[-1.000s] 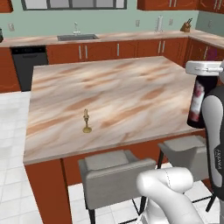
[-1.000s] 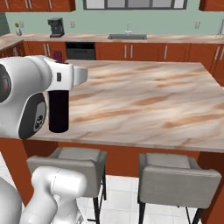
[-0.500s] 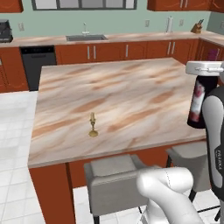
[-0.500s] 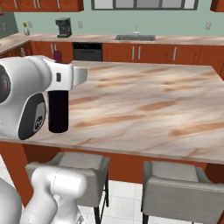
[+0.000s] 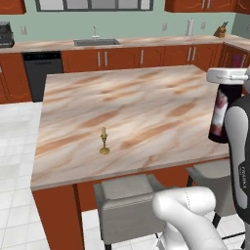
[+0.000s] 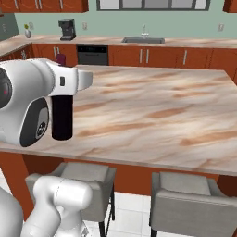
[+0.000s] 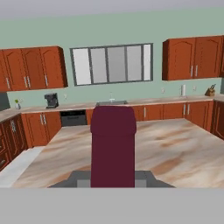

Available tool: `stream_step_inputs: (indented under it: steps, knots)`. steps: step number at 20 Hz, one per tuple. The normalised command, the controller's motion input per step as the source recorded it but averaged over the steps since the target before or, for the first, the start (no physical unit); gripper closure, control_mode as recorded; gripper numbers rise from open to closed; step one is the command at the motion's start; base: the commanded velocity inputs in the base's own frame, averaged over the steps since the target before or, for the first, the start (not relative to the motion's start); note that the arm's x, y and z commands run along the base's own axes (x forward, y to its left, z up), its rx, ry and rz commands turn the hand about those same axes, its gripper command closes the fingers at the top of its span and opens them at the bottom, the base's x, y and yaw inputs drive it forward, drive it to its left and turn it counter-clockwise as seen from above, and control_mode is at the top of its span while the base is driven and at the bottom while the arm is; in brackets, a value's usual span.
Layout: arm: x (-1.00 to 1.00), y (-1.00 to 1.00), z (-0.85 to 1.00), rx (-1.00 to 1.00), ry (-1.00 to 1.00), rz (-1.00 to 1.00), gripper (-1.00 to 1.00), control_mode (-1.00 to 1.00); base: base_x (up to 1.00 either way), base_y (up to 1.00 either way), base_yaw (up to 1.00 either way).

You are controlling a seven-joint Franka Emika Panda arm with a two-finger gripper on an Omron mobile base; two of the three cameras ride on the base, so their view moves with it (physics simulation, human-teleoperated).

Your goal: Get the candle and the wine from the cabinet and move them to the dining counter.

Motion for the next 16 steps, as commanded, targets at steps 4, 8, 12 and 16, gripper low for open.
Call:
stream_step_inputs:
  steps: [4,8,12,16]
  knots:
    - [0.00,0.00,0.00,0.00,0.00,0.00,1.00,-1.00,0.00,0.00,0.00]
    - [0.01,-0.05,-0.01,0.00,-0.01,0.00,1.00,-1.00,0.00,0.00,0.00]
    - [0.44,-0.09,-0.22,-0.01,0.00,0.12,1.00,-1.00,0.00,0.00,0.00]
    - [0.69,0.00,-0.47,-0.02,0.00,0.29,1.00,-1.00,0.00,0.00,0.00]
